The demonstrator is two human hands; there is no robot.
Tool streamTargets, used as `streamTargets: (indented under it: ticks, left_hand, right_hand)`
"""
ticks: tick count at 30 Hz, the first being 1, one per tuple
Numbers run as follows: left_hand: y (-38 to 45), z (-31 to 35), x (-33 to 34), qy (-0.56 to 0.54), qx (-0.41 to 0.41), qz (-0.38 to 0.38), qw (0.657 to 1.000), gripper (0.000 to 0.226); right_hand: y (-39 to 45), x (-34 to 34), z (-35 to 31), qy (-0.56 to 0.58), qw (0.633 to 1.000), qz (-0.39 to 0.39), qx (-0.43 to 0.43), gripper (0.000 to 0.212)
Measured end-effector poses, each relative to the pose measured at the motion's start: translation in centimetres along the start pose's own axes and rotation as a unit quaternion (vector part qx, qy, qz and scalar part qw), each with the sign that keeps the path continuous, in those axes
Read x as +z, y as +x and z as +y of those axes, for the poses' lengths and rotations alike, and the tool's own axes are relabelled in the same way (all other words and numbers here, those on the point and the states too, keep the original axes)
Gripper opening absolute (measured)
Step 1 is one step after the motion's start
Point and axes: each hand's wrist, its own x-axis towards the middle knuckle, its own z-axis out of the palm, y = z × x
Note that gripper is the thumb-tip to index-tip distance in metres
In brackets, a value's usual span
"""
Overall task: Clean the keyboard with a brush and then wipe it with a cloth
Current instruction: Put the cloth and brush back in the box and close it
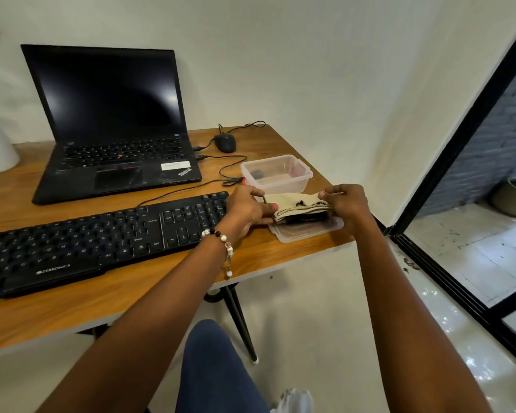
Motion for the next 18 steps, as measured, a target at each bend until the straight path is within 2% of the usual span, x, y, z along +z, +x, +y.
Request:
streamTargets:
  ticks: [4,7,9,14,18]
  left_hand:
    - [-0.2,0.0,0.2,0.046,0.023,0.019,0.998,0.045]
    - [-0.6,0.4,0.0,0.118,0.046,0.068,0.990,0.041]
    - [-0.8,0.6,-0.6,0.156,0.080,0.097,0.980,0.031]
    - [-3.3,1.3,-3.9,0.142,0.140,0.060,0.978,0.015]
    - [-6.3,1.2,-8.7,0.107,0.180,0.108,0.972,0.009]
  right_hand:
    - [-0.6,0.7,-0.7,-0.119,0.991,0.045,-0.050,0.027]
    - [-1.2,1.4,-1.9,-0.276,0.954,0.090,-0.072,0.028]
    - [-1.9,2.1,-2.9,-0.313,0.941,0.091,-0.089,0.028]
    - [-4.7,4.6,-5.4,-0.214,0.956,0.021,-0.198,0.025]
    - [-8.1,7.4,-6.8,-0.099,0.964,-0.047,-0.242,0.017]
